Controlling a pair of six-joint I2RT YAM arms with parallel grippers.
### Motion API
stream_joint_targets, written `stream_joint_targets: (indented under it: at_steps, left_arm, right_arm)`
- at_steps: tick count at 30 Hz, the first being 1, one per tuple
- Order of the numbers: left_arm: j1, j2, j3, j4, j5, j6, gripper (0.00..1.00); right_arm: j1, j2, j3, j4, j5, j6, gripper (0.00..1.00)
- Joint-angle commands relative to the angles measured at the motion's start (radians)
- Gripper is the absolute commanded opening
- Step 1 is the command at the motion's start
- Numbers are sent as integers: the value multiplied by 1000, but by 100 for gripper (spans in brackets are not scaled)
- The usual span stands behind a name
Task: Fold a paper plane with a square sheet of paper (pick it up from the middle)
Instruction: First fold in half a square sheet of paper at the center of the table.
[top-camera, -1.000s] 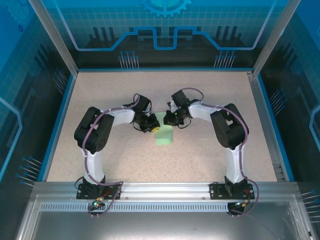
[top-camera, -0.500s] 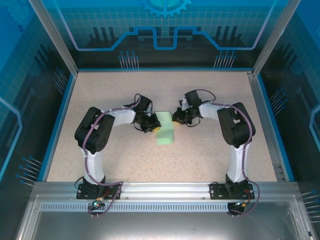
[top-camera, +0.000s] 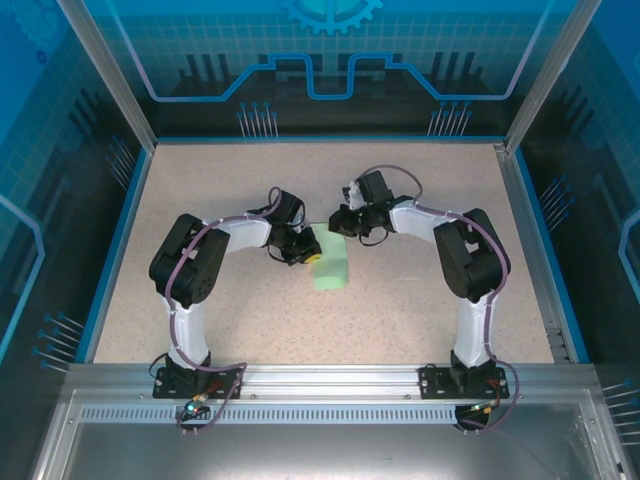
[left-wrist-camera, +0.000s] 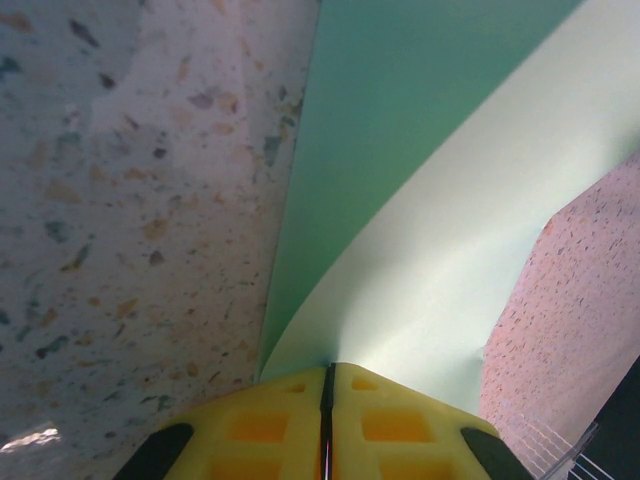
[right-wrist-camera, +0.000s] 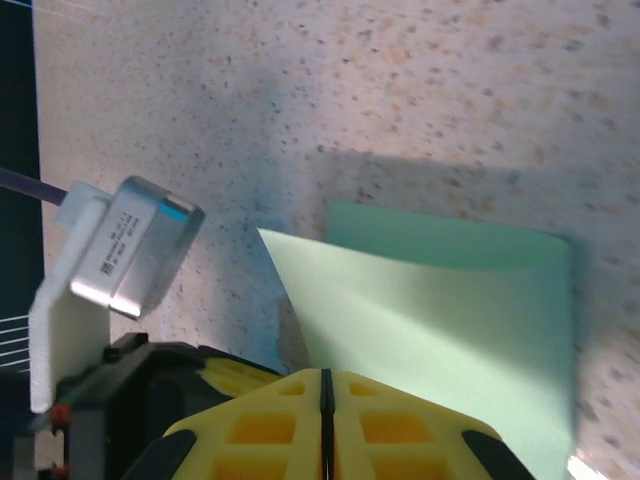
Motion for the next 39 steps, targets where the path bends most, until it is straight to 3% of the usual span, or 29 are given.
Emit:
stream_joint_targets:
  at_steps: [1,17,23,30,39]
  left_arm:
    - [-14,73,-66,-148,-95,5,9]
    - [-16,73,-84,-143,-90,1,10]
    - [-16,70,-83,-141,-89,6,9]
    - [-17,67,-72,-140,-90,10,9]
    - [-18,67,-74,-136,-95,9,9]
  right_arm:
    - [-3,75,37,-17,-25,10,9]
    - [-130,171,74,-5,5,58,9]
    - [-156,131,82,-19,33,58,9]
    - [-89,-71,-24,-70,50,3,10]
    - [44,-80,-157,-70,-34,55,9]
